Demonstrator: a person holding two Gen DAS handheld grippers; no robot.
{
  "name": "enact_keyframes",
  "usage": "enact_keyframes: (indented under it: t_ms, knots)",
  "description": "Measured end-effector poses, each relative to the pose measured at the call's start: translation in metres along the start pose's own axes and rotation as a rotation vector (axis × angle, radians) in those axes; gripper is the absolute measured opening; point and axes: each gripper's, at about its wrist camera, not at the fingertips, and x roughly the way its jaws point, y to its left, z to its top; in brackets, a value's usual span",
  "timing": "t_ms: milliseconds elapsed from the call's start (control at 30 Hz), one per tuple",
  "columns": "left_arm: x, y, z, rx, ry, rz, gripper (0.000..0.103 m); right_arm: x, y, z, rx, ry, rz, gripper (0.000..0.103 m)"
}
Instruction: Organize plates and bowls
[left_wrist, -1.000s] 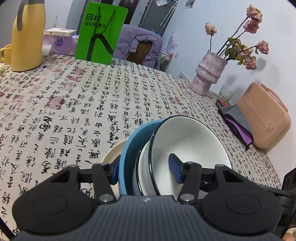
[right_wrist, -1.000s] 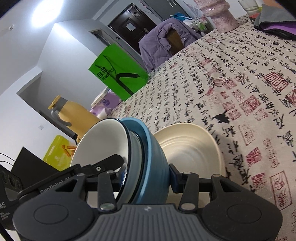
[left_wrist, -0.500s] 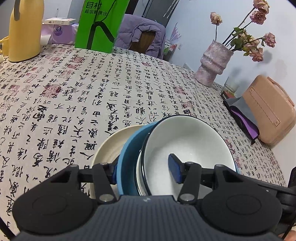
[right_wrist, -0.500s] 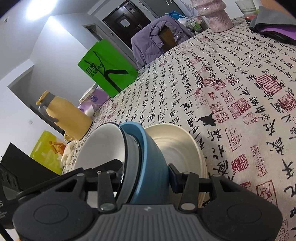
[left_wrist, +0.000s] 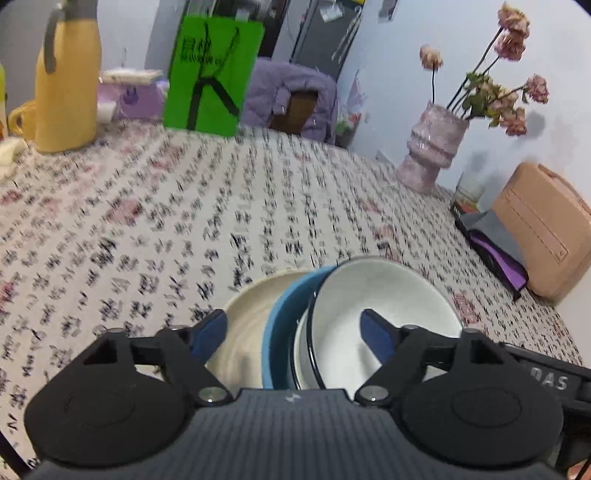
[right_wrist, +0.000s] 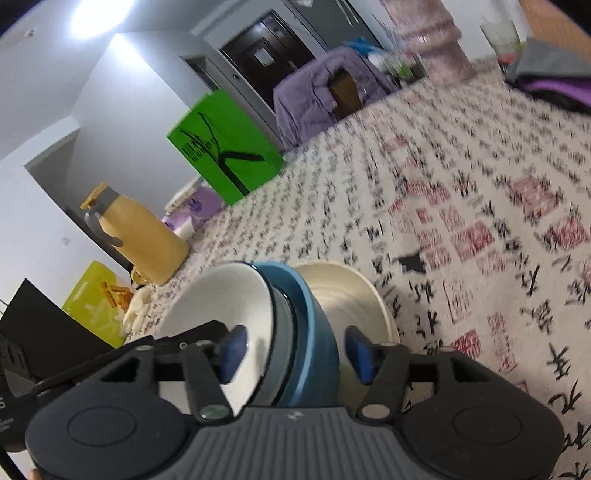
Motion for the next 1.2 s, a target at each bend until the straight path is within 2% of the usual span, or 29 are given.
enact_keyframes:
  t_ms: [33,133,267,300,433,700,967,1200]
  knots:
    - [-0.005,0.000,0.000,0.007,-0.024,0.006,0.090,-0.005,0.003,-0.001,-0.018,-0.023,0.002,0.075]
    - [-0.024,-0.003,-0.002,0.039,-0.110,0.008,0.103,-0.021,0.010,-0.001,-0.066,-0.085,0.001,0.082]
    - [-0.055,-0.004,-0.013,0.078,-0.255,0.017,0.103,-0.045,0.023,-0.009,-0.176,-0.167,-0.019,0.092]
    - [-0.062,-0.004,-0.016,0.089,-0.285,0.021,0.103,-0.051,0.027,-0.013,-0.206,-0.185,-0.029,0.102]
    - [-0.091,-0.005,-0.031,0.144,-0.385,0.063,0.103,-0.074,0.041,-0.028,-0.323,-0.262,-0.077,0.103]
    - [-0.141,0.005,-0.063,0.151,-0.454,0.075,0.103,-0.118,0.059,-0.066,-0.420,-0.355,-0.136,0.103]
    - [-0.183,0.015,-0.104,0.171,-0.487,0.086,0.103,-0.150,0.068,-0.108,-0.470,-0.377,-0.157,0.103]
    - [-0.208,0.026,-0.126,0.175,-0.515,0.101,0.103,-0.175,0.072,-0.134,-0.511,-0.407,-0.168,0.103]
